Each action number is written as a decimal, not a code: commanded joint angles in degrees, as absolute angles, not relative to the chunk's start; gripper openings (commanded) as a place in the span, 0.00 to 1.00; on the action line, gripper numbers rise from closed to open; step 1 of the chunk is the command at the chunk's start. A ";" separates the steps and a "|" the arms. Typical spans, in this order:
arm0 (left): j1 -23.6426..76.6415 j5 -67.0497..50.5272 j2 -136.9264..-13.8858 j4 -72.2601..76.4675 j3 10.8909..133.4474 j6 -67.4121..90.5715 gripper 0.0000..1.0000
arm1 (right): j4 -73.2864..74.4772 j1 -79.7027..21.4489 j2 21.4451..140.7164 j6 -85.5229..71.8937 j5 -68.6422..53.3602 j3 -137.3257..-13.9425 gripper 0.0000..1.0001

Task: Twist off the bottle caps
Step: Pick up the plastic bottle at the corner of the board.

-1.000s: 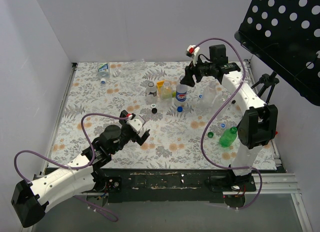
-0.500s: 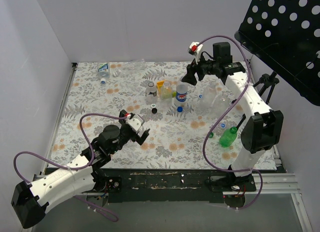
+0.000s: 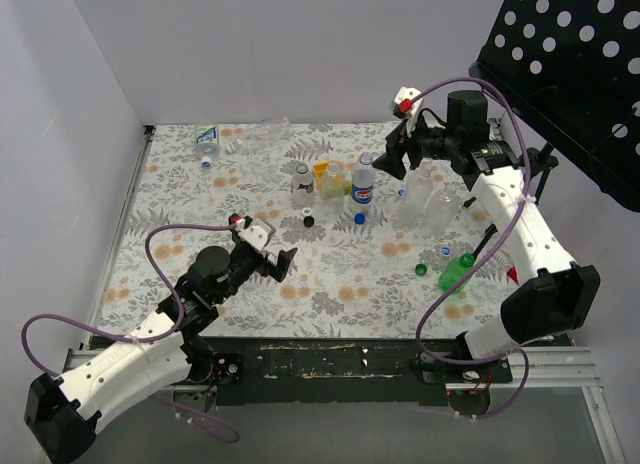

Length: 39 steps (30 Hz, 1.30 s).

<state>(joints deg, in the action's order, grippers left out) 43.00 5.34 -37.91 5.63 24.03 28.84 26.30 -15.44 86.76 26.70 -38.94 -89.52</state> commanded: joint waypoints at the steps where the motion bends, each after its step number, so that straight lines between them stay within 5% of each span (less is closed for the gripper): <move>1: 40.35 7.11 -37.70 6.24 28.81 38.38 0.98 | 25.49 -14.59 79.47 29.43 -40.42 -85.53 0.79; 20: 10.91 -27.59 -54.66 -7.82 55.28 66.70 0.98 | 17.41 -3.70 51.87 22.25 -46.32 -61.27 0.93; 39: 6.25 -25.66 -63.35 -9.85 56.51 65.39 0.98 | 22.59 5.71 40.43 19.69 -58.36 -52.39 0.96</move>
<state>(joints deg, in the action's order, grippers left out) 9.04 -26.15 -60.38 -10.44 54.28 67.13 21.74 4.47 40.99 19.62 -54.57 -53.19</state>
